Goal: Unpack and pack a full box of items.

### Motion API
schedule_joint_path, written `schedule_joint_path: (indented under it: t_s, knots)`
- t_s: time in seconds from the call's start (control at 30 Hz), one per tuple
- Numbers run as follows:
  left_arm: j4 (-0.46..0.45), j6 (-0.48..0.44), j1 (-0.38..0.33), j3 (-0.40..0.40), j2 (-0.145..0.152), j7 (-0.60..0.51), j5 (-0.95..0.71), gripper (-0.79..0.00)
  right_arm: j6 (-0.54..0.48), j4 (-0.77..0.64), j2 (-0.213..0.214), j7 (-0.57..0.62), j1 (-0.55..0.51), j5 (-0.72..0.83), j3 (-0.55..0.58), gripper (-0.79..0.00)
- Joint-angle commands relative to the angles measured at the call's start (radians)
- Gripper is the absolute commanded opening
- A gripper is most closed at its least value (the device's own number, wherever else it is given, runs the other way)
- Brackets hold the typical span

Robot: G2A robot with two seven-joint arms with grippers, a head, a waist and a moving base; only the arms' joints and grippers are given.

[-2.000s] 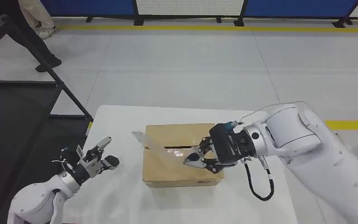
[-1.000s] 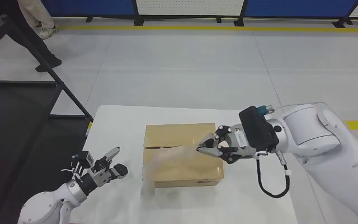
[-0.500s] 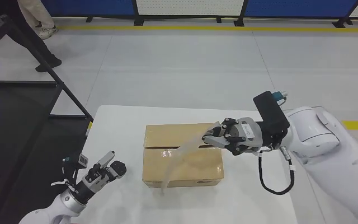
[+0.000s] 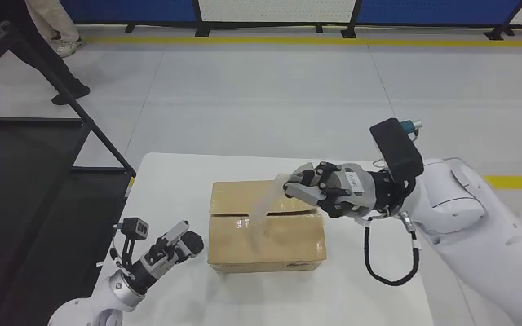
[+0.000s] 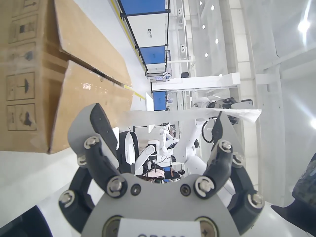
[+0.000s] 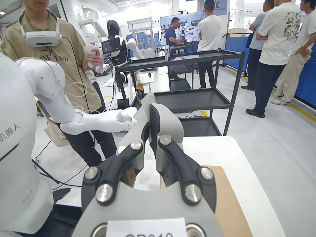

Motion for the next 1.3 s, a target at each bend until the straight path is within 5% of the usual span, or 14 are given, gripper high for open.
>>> schedule_joint_path:
  t_s: [0.0, 0.6, 0.67, 0.9, 1.0, 1.07, 1.27]
  knots:
    - [0.014, -0.018, -0.018, 0.023, 0.0, 0.002, 0.009, 0.0, 0.03, -0.007, -0.008, -0.025, 0.005, 0.008, -0.001, -0.785]
    - [0.112, -0.151, -0.166, 0.262, -0.022, 0.097, 0.033, -0.006, 0.078, -0.005, -0.074, -0.099, 0.05, 0.092, -0.005, -0.785]
    - [0.135, -0.151, -0.187, 0.283, -0.025, 0.096, 0.02, -0.142, 0.076, -0.002, -0.079, -0.098, 0.052, 0.093, -0.003, -0.785]
    - [0.185, -0.163, -0.239, 0.353, -0.032, 0.074, 0.018, -0.311, 0.079, 0.0, -0.092, -0.101, 0.042, 0.084, 0.019, -0.785]
    - [0.194, -0.175, -0.247, 0.37, -0.034, 0.063, 0.007, -0.545, 0.09, 0.0, -0.096, -0.109, 0.032, 0.076, 0.034, -0.785]
    - [0.196, -0.185, -0.249, 0.374, -0.035, 0.061, 0.006, -0.785, 0.1, -0.002, -0.098, -0.114, 0.024, 0.067, 0.043, -0.785]
    - [0.179, -0.208, -0.236, 0.355, -0.032, 0.065, -0.012, -0.785, 0.131, -0.002, -0.105, -0.122, -0.003, 0.041, 0.068, -0.785]
